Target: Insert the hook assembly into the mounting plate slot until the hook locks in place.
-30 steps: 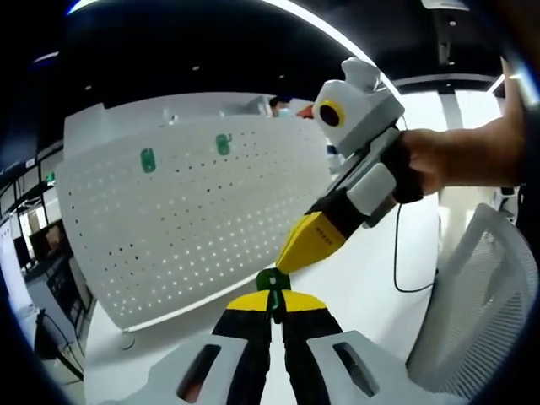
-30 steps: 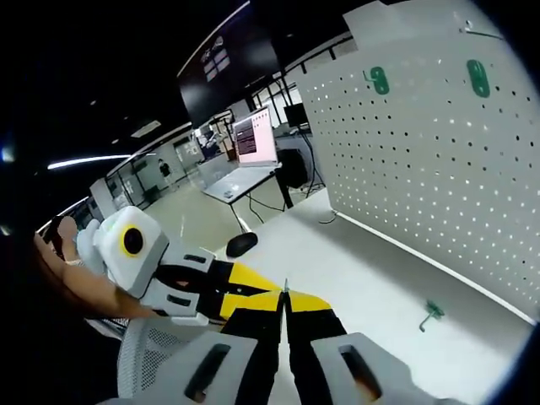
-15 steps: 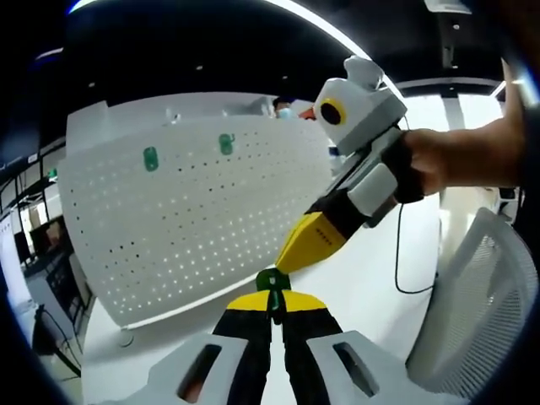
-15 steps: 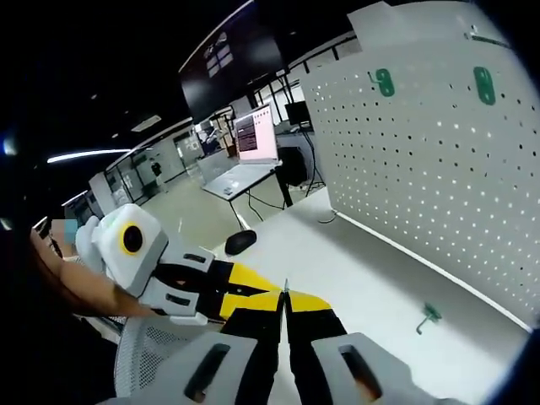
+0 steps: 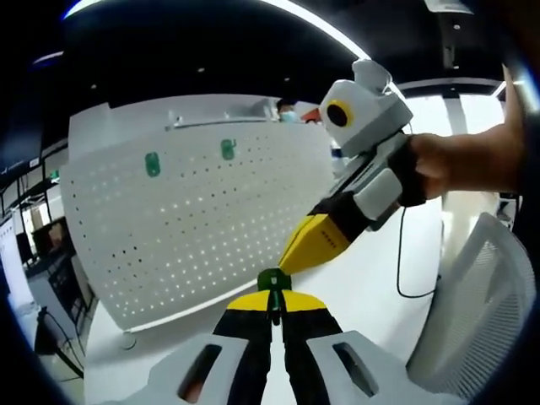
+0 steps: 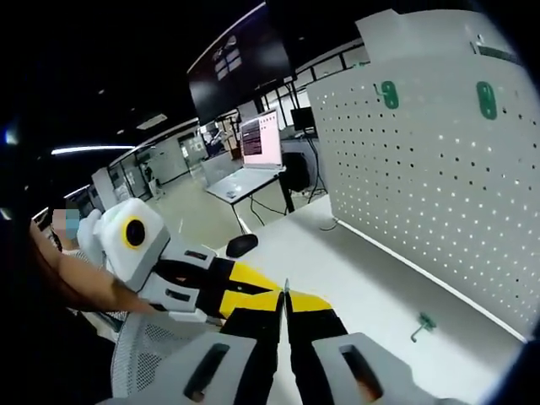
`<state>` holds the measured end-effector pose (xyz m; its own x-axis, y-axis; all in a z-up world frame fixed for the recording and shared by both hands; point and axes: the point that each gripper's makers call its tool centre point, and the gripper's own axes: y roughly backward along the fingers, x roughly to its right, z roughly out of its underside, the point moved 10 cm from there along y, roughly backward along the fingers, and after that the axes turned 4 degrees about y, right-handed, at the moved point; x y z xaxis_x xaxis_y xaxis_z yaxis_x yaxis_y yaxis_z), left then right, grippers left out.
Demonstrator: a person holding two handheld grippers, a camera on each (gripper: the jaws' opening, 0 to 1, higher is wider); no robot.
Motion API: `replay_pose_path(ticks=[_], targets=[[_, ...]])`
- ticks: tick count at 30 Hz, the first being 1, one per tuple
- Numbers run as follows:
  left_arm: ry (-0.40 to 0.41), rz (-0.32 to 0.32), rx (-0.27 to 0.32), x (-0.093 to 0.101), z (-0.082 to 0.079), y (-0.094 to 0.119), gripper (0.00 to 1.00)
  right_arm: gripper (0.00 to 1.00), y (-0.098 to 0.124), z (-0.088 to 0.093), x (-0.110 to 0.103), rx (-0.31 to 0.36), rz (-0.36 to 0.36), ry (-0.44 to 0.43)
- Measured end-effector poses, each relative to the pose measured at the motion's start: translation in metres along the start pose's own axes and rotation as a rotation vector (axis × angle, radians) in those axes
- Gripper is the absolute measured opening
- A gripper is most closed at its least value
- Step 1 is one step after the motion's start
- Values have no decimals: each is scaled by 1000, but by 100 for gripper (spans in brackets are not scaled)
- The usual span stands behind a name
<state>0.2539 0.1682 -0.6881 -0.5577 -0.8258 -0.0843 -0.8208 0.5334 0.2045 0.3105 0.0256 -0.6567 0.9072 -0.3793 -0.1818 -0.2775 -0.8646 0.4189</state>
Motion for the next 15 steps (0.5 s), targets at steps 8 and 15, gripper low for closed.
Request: replay_pose_path(ticks=[8,15], targets=[[-3,-6,18,-1,-14,-3,3,4,12,-7,0,72,30,46],[-10,-4,34,1,-26,-10,3,7,26,-10,6,115,68,61]])
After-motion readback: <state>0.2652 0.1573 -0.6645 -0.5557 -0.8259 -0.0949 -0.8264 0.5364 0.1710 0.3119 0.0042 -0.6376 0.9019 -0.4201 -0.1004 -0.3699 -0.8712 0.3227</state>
